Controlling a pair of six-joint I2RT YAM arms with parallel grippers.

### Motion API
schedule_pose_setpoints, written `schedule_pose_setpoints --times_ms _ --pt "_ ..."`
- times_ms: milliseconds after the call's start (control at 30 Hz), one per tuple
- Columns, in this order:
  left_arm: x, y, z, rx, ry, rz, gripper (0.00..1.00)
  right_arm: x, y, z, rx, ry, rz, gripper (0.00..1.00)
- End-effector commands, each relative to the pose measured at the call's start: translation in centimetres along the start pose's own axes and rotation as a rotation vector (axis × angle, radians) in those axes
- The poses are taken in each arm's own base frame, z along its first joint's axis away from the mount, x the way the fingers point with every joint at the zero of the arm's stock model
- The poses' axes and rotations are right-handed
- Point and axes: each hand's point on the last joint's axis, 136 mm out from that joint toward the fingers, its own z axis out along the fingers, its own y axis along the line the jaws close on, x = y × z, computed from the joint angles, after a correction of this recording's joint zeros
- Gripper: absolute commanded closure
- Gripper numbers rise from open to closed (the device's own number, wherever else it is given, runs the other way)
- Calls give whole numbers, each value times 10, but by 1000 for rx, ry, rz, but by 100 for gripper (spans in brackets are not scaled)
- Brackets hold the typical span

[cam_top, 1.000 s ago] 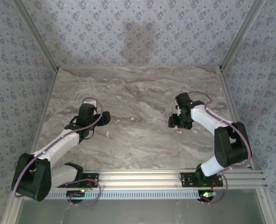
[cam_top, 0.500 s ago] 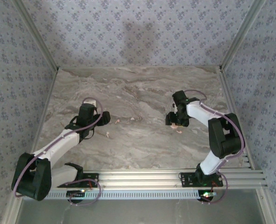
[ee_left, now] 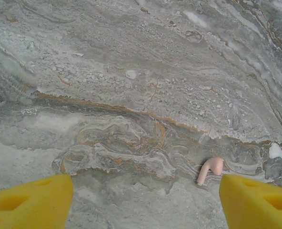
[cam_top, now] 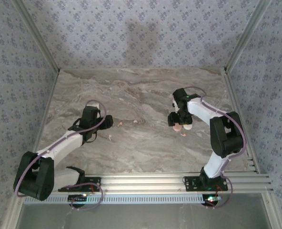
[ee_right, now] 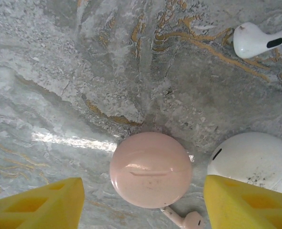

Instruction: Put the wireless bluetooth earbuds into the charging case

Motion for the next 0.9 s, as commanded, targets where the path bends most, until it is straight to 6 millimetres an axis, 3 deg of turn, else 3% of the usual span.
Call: schedule_pose_setpoints --times_ms 0,333,567,867 --pt "-12 -5 -1 8 -32 -2 20 6 -3 -1 35 79 -92 31" --pt "-9 -4 1 0 -17 1 20 2 8 18 30 126 -112 30" --pt "-9 -3 0 -3 -19 2 20 8 2 27 86 174 -121 32" --pt "-8 -4 3 1 -10 0 20 13 2 31 90 188 -109 56"
